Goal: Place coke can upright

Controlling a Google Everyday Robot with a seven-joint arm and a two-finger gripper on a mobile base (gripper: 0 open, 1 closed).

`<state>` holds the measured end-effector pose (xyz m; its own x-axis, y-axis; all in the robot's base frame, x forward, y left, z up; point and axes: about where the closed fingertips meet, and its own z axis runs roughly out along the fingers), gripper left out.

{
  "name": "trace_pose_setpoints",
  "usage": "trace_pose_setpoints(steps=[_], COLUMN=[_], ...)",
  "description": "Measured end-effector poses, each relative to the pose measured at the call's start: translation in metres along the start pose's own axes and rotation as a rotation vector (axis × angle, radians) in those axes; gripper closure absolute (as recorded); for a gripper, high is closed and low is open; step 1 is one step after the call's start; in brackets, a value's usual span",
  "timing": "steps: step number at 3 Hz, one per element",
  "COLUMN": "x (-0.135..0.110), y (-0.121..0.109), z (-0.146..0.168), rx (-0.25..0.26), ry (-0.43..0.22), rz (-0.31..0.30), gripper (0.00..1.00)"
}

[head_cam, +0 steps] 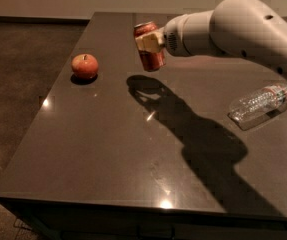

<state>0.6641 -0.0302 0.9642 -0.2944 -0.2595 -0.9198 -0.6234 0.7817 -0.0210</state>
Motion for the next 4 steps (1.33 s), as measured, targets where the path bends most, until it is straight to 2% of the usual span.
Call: trace_pose_setpoints(steps=[1,3,4], x=[0.007,0.028,0.040], y=[-0.005,-0.025,-0.031], z=[-0.003,-0.014,-0.016], rx=[-0.001,-0.060,-0.084], ry=[-0.069,-0.223,-0.266], rz=[-0.023,0.002,0.013], gripper=[1.00,1.00,1.00])
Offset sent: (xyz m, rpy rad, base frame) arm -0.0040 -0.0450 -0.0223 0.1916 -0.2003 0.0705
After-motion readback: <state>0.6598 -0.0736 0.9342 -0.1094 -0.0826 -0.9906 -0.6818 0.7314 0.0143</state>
